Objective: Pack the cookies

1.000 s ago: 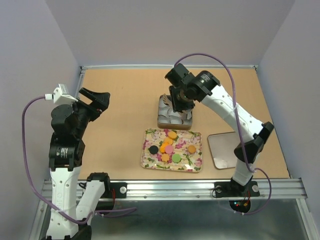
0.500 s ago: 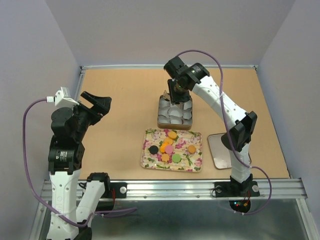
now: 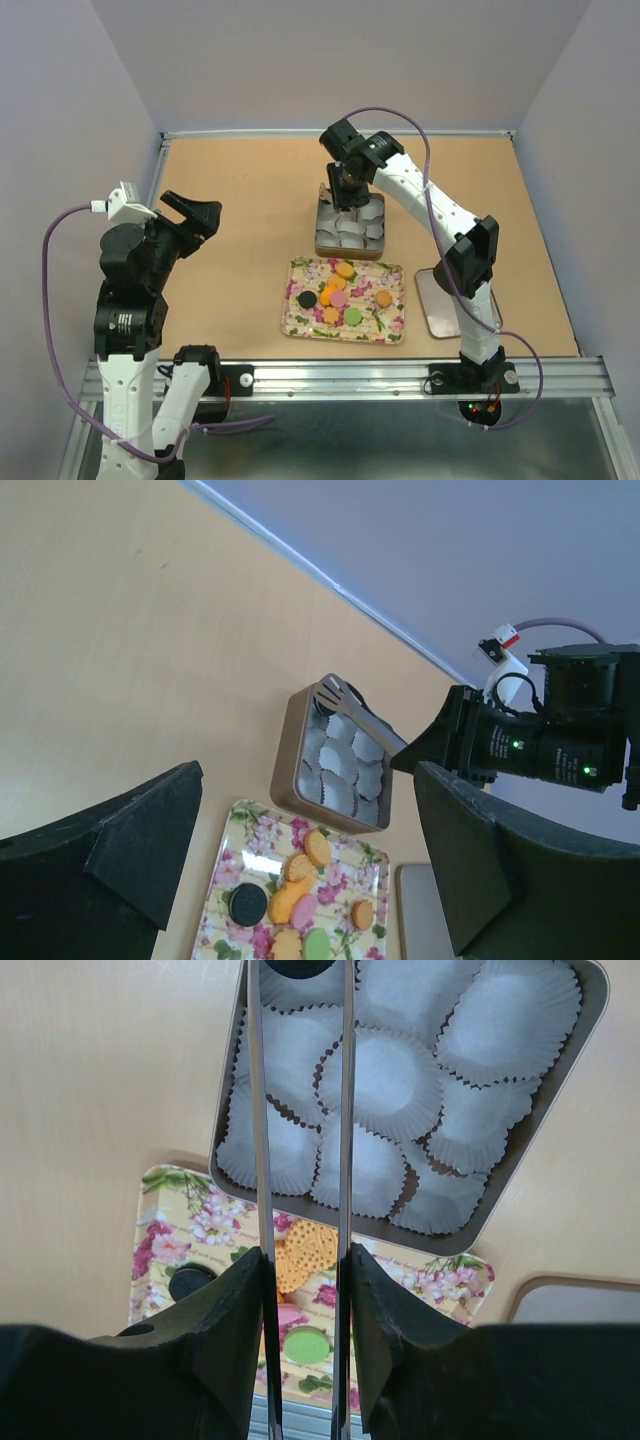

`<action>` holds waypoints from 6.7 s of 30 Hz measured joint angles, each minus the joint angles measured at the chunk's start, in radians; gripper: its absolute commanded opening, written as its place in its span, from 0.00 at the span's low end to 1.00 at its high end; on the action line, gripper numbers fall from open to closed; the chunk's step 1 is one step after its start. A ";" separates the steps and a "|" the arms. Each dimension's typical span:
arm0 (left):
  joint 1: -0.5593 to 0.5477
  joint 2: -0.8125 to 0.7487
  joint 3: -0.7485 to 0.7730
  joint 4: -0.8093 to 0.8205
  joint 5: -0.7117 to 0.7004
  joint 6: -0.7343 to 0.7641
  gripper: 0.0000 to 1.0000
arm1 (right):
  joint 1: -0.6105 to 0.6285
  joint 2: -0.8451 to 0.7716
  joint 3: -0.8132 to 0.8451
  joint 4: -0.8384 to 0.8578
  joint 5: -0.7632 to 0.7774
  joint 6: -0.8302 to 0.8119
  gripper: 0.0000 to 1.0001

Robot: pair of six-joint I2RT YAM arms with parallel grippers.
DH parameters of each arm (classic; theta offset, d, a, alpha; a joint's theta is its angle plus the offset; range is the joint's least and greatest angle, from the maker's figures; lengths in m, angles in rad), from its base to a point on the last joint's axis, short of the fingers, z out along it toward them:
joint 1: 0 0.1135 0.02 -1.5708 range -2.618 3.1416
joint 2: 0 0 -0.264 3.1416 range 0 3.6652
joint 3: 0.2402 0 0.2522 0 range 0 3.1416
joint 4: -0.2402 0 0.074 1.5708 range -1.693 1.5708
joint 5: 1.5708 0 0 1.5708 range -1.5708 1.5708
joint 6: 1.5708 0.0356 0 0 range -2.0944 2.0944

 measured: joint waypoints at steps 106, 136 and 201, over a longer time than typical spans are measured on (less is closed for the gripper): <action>0.000 0.018 -0.042 0.008 -0.019 0.099 0.99 | 0.175 -0.384 -0.299 -0.045 -0.036 0.153 0.36; 0.000 -0.021 -0.042 -0.014 -0.070 0.104 0.99 | 0.044 -0.175 -0.294 0.023 -0.106 0.075 0.47; 0.000 -0.100 -0.042 -0.137 -0.026 0.122 0.99 | 0.374 -0.682 -0.897 0.058 -0.147 0.301 0.52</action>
